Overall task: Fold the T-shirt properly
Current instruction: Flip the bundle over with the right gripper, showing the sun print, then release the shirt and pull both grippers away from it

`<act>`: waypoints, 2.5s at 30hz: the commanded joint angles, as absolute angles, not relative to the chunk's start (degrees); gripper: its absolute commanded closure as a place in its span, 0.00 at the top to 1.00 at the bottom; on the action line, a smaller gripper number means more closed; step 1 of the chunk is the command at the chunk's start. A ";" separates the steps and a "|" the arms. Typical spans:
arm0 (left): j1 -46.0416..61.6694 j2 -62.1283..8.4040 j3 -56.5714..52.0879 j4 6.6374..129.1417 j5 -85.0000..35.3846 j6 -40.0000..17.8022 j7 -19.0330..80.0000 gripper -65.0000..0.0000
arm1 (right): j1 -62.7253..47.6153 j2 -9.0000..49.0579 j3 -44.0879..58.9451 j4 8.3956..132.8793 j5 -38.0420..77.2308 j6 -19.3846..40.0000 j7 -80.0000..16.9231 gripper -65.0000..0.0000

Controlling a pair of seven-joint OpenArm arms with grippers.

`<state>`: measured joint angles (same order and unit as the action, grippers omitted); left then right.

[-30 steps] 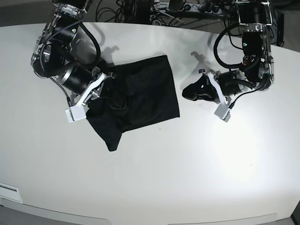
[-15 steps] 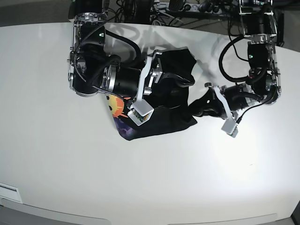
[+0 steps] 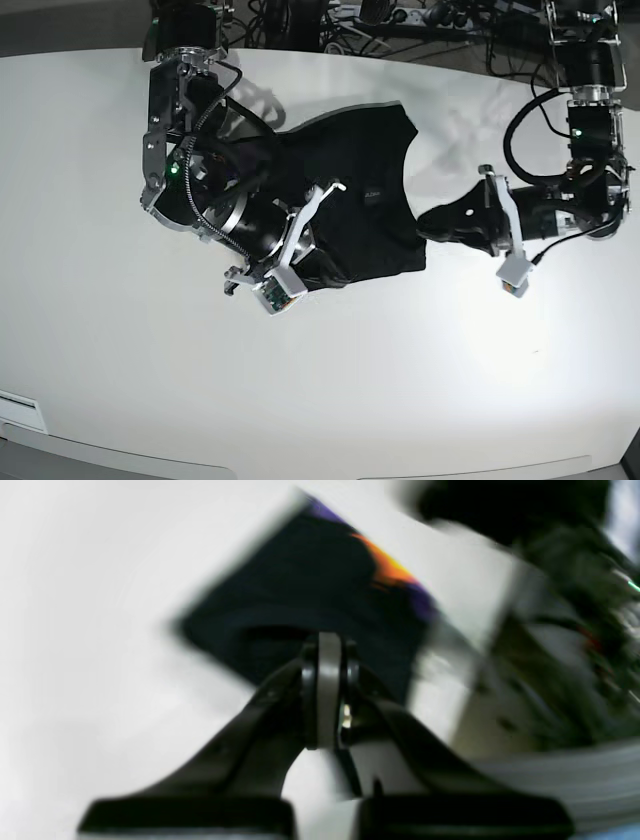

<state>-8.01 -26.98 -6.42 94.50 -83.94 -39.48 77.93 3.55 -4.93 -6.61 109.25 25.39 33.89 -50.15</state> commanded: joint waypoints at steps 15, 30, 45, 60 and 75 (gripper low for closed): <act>-10.09 -22.09 17.28 100.97 -70.28 -40.00 77.84 0.00 | 19.99 10.79 -6.79 80.01 30.00 39.72 -44.53 0.00; -6.92 -25.96 21.26 91.66 -44.62 -40.00 60.38 0.00 | 12.67 14.37 -6.66 79.13 40.53 40.00 -48.99 0.00; -17.26 -26.39 21.80 71.20 -25.69 -40.00 28.27 0.00 | -20.67 12.45 1.10 108.84 33.41 35.75 -45.39 0.00; -26.37 -24.77 21.78 70.91 -31.48 -40.00 29.34 0.00 | -24.91 7.16 4.60 124.27 31.00 30.61 -45.21 0.00; -24.60 -32.84 10.33 87.57 -78.83 -40.00 63.40 0.00 | -28.93 7.18 12.08 135.00 31.05 23.97 -45.19 0.00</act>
